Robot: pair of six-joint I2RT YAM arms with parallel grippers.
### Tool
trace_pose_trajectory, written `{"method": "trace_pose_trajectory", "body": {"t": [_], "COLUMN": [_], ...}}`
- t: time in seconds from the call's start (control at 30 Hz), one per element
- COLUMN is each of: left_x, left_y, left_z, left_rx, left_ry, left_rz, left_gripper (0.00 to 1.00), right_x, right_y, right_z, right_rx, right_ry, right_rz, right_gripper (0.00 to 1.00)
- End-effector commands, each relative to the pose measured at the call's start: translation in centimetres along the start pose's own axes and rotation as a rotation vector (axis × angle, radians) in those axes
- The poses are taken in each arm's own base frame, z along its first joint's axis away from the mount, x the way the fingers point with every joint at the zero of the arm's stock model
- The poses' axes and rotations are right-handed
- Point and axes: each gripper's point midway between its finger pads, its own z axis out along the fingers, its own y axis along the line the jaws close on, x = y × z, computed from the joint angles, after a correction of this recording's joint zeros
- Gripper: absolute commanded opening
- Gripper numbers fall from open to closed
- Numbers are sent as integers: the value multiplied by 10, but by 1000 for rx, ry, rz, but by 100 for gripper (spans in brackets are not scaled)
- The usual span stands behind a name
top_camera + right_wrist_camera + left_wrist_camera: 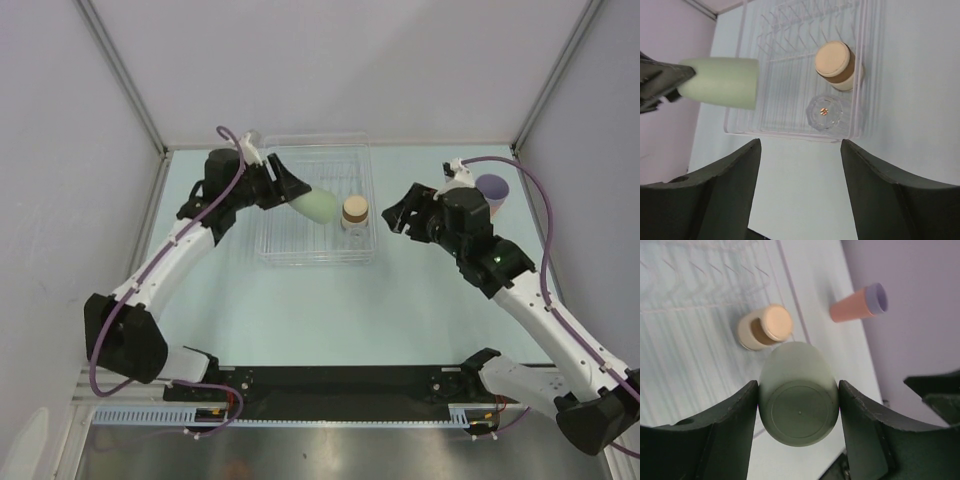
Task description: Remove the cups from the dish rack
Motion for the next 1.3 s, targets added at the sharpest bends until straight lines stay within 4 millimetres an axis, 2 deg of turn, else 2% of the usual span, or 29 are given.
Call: {"method": "trace_pose_trajectory", "body": {"t": [0.0, 0.03, 0.07, 0.13, 0.17, 0.23, 0.27, 0.33, 0.47, 0.7, 0.93, 1.2, 1.27], "left_x": [-1, -7, 5, 1, 8, 6, 11, 7, 12, 13, 16, 19, 21], "left_y": [-65, -78, -75, -89, -84, -92, -87, -91, -86, -86, -85, -87, -86], "left_z": [-27, -35, -35, -47, -46, -54, -53, -60, -57, -55, -54, -57, -57], "left_rx": [411, 483, 505, 593, 600, 665, 666, 720, 748, 758, 762, 766, 764], "left_ry": [-56, -89, -65, -98, -93, -112, -109, -145, -147, -132, -118, -105, -98], "left_rz": [-63, -77, -103, -129, -154, -172, -193, -220, -273, -275, -277, -277, -280], "left_gripper": [1, 0, 0, 0, 0, 0, 0, 1, 0, 0, 0, 0, 0], "right_x": [-29, -27, -30, -26, -24, -22, -22, -21, -19, -16, -22, -9, -11], "right_y": [38, 37, 39, 50, 57, 62, 67, 70, 79, 84, 107, 121, 129], "right_z": [-11, -9, -9, -12, -15, -17, -19, -22, -32, -35, -32, -3, -2], "right_rx": [-229, -237, -262, -347, -410, -459, -502, -540, -643, -691, -766, -783, -806], "right_ry": [-81, -72, -81, -52, -44, -32, -28, -20, -18, -4, -6, 51, 49], "right_rz": [75, 106, 119, 134, 154, 176, 197, 220, 268, 316, 302, 311, 305], "right_gripper": [70, 71, 71, 69, 69, 68, 68, 68, 68, 68, 68, 68, 67]}}
